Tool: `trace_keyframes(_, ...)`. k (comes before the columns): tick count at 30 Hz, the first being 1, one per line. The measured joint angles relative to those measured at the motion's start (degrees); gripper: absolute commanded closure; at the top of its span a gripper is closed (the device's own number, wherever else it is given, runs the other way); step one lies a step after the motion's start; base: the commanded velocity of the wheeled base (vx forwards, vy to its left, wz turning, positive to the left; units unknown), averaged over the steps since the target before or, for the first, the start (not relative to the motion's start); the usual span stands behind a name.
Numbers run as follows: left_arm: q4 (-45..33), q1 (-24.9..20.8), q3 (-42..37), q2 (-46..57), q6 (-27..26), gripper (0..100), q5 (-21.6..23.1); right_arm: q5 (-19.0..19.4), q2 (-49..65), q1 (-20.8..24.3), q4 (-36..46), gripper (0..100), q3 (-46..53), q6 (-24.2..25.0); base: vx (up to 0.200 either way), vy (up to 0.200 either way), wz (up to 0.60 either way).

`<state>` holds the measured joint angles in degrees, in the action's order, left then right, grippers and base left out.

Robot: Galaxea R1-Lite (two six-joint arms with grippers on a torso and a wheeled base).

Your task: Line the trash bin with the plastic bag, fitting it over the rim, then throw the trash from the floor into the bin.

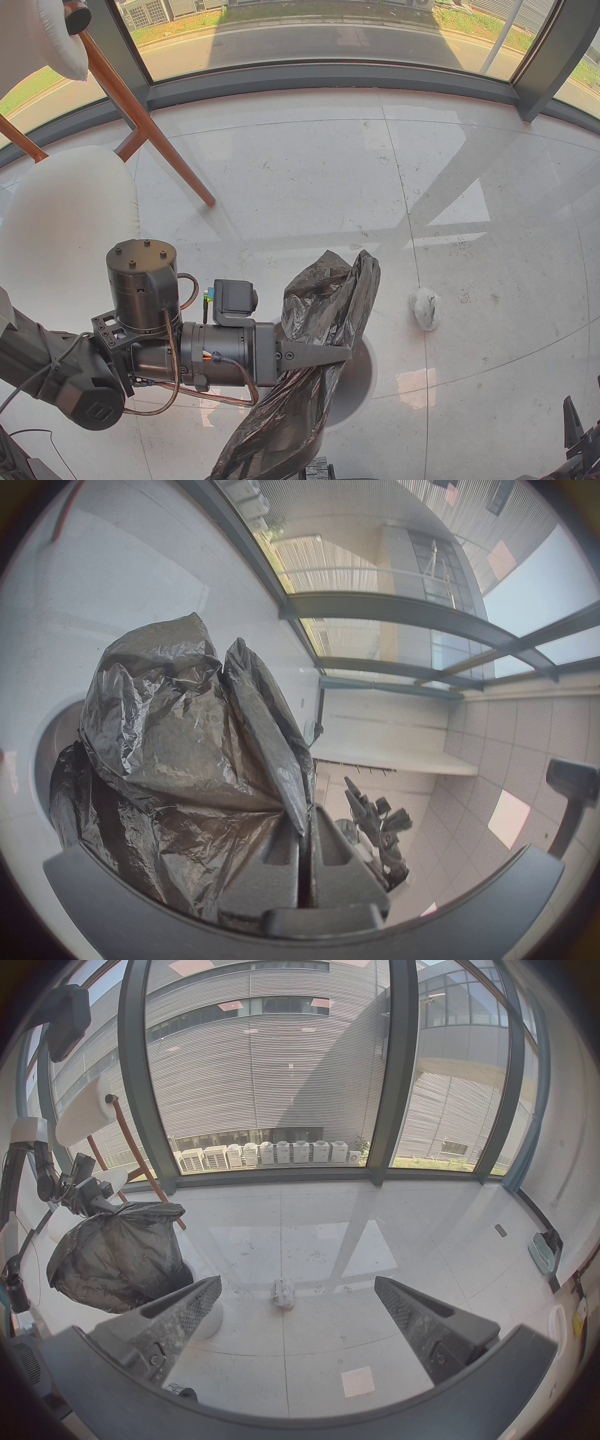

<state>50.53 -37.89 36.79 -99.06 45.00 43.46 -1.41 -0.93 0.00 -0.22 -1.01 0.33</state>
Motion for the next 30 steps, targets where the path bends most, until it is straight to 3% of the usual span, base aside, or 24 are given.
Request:
trace_keyframes(5, 4.79, -1.50, -0.27, -0.20, 4.88, 100, -2.29, 0.99, -0.09, 0.22, 0.09, 0, 0.00, -1.15, 0.000, 0.000, 0.00)
trace_keyframes(14, 9.35, -2.16, -2.40, -1.32, 5.30, 100, -2.35, 2.63, -5.63, 1.90, -2.10, 0, -6.31, 2.79, 0.000, 0.000, 0.00)
trace_keyframes(19, 13.17, -2.24, -4.44, -2.32, 5.39, 100, -2.33, 3.62, -12.50, 8.35, -2.46, 0, -11.12, 5.47, 0.000, 0.000, 0.00)
trace_keyframes(30, 15.98, -2.29, -5.99, -3.67, 5.50, 100, -2.30, 5.53, -29.17, 24.28, -1.30, 0, -21.99, 21.76, 0.000, 0.000, 0.00)
